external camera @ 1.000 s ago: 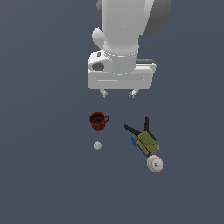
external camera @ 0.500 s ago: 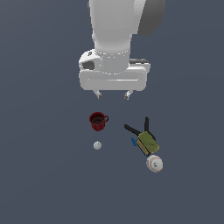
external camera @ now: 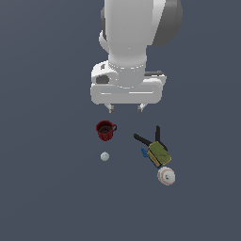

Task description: Pick up a designated object from a clutter of objects.

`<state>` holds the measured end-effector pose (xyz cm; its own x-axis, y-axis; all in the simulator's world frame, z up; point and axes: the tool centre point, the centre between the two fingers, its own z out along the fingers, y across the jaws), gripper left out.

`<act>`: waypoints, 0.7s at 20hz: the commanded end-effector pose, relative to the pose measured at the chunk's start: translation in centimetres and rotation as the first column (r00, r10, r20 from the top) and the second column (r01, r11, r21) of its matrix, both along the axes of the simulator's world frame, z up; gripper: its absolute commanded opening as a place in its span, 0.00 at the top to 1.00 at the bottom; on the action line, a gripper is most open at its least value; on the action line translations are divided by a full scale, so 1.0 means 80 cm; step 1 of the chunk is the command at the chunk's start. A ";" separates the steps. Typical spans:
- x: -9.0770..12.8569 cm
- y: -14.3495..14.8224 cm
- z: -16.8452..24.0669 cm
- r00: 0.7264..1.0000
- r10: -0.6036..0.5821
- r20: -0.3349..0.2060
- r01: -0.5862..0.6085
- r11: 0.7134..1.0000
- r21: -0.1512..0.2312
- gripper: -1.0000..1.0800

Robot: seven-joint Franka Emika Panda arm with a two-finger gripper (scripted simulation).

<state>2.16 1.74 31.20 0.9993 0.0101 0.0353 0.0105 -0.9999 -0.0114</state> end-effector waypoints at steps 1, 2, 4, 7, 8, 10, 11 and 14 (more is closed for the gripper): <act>0.008 0.011 -0.012 0.999 0.035 -0.003 -0.035 0.999 -0.006 0.04; 0.012 0.016 -0.018 0.999 0.052 -0.004 -0.052 0.999 -0.008 0.04; 0.020 0.028 -0.032 0.996 0.091 -0.007 -0.091 0.996 -0.013 0.04; 0.034 0.050 -0.057 0.987 0.160 -0.013 -0.160 0.987 -0.021 0.04; 0.039 0.059 -0.067 0.982 0.186 -0.015 -0.186 0.982 -0.022 0.04; 0.048 0.078 -0.089 0.970 0.242 -0.019 -0.242 0.970 -0.025 0.04; 0.053 0.088 -0.101 0.963 0.270 -0.021 -0.271 0.962 -0.026 0.04; 0.063 0.116 -0.133 0.938 0.346 -0.027 -0.347 0.938 -0.026 0.04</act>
